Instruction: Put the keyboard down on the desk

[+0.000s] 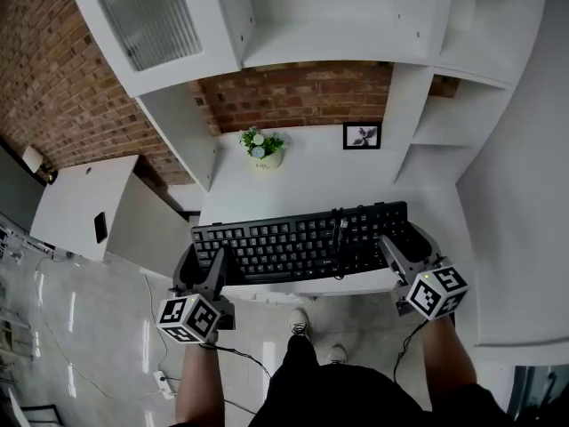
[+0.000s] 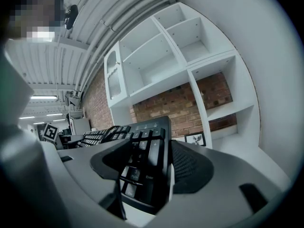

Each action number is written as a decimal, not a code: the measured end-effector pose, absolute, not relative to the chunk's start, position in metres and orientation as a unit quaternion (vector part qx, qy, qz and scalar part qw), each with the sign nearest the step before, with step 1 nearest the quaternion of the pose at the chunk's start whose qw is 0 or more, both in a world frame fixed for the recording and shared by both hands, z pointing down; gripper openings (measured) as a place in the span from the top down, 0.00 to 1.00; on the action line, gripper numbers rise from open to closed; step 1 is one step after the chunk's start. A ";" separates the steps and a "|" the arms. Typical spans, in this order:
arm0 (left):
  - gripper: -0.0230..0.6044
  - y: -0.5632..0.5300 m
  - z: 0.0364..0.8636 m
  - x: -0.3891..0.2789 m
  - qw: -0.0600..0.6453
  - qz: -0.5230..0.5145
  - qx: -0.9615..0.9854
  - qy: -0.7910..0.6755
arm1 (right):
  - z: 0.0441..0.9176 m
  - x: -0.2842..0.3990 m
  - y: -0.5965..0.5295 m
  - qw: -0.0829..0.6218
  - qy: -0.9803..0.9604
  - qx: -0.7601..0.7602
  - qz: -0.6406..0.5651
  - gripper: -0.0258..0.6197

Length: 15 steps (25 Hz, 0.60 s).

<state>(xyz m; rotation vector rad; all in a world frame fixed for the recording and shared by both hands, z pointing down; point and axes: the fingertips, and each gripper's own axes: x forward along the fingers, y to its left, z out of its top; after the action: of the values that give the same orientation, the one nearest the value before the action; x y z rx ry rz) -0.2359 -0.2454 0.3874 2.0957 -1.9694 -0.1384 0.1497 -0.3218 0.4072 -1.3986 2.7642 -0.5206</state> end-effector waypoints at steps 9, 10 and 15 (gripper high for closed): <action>0.43 -0.317 0.436 -0.278 0.166 -0.034 0.725 -0.668 | 0.448 0.110 -0.382 -0.023 0.868 -0.460 -0.186 0.53; 0.43 -0.326 0.444 -0.281 0.169 -0.033 0.725 -0.667 | 0.455 0.106 -0.389 -0.024 0.867 -0.461 -0.188 0.53; 0.43 -0.358 0.479 -0.297 0.193 -0.025 0.725 -0.661 | 0.484 0.091 -0.416 -0.038 0.860 -0.468 -0.200 0.53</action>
<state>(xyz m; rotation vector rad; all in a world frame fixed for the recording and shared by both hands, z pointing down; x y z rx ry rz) -0.2968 -0.3576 0.4793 2.0327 -1.8549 -0.0711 0.0913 -0.4160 0.4840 -1.5081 2.7693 -0.6427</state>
